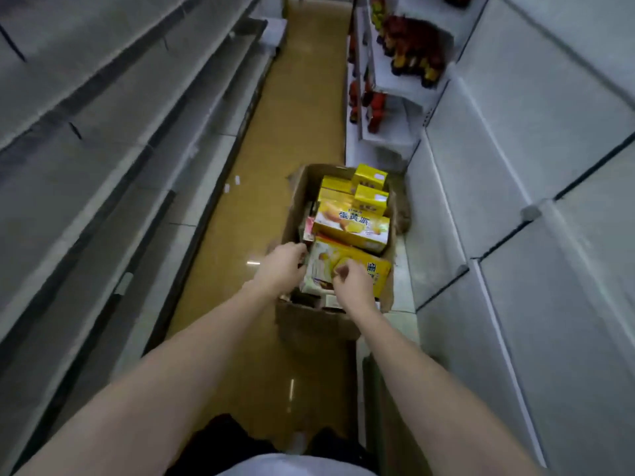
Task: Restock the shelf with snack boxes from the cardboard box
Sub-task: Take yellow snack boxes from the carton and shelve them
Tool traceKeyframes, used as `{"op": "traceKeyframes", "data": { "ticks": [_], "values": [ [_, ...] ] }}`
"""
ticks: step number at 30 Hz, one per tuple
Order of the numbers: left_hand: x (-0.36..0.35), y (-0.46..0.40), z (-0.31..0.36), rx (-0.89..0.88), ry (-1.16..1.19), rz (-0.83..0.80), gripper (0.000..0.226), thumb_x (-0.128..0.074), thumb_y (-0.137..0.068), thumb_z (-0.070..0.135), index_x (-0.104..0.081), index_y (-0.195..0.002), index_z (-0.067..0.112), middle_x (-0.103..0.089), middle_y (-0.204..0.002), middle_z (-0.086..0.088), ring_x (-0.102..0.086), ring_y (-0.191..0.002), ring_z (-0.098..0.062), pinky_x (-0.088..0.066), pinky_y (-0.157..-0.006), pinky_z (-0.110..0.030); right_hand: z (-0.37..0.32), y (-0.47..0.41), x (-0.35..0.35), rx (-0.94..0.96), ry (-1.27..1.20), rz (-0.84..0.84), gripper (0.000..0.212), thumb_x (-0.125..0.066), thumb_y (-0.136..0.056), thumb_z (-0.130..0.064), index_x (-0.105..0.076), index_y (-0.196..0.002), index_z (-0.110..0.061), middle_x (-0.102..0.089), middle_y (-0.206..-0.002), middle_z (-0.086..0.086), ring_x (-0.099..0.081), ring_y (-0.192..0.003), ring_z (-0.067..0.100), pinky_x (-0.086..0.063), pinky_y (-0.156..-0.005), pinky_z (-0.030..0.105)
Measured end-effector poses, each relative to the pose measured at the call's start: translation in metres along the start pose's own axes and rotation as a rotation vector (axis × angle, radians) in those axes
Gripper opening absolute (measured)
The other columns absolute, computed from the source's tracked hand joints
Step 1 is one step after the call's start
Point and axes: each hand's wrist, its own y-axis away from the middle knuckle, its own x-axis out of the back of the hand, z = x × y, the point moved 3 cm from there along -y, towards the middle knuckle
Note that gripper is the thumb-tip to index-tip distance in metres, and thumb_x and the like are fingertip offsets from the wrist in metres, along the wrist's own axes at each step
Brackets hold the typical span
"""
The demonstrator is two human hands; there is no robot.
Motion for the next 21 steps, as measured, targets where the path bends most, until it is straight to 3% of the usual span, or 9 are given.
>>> {"op": "traceKeyframes", "data": {
  "ticks": [5, 13, 21],
  "values": [
    [-0.014, -0.050, 0.003, -0.028, 0.068, -0.049, 0.021, -0.056, -0.090, 0.023, -0.060, -0.110, 0.017, -0.064, -0.112, -0.001, -0.062, -0.105, -0.023, -0.053, -0.078, -0.037, 0.017, -0.031, 0.006, -0.100, -0.030, 0.026, 0.016, -0.061, -0.091, -0.015, -0.063, -0.107, -0.016, -0.059, -0.110, 0.002, -0.056, -0.106, 0.023, -0.049, -0.090, 0.038],
    [-0.016, -0.138, 0.004, -0.146, 0.079, -0.147, 0.028, -0.057, -0.085, 0.014, -0.060, -0.113, 0.017, -0.064, -0.113, -0.005, -0.061, -0.105, -0.028, -0.053, -0.081, -0.040, 0.009, -0.089, 0.025, -0.175, -0.019, 0.134, 0.028, -0.062, -0.087, -0.011, -0.064, -0.115, -0.010, -0.062, -0.119, 0.010, -0.057, -0.114, 0.028, -0.048, -0.095, 0.039],
    [-0.025, -0.238, 0.026, -0.188, 0.086, -0.166, 0.041, -0.059, -0.091, 0.020, -0.056, -0.131, 0.016, -0.059, -0.133, -0.006, -0.058, -0.117, -0.029, -0.051, -0.091, -0.042, 0.017, -0.153, 0.042, -0.215, 0.047, 0.166, 0.036, -0.062, -0.088, -0.014, -0.060, -0.124, -0.018, -0.057, -0.127, 0.005, -0.053, -0.118, 0.025, -0.048, -0.096, 0.042]
  ]
}}
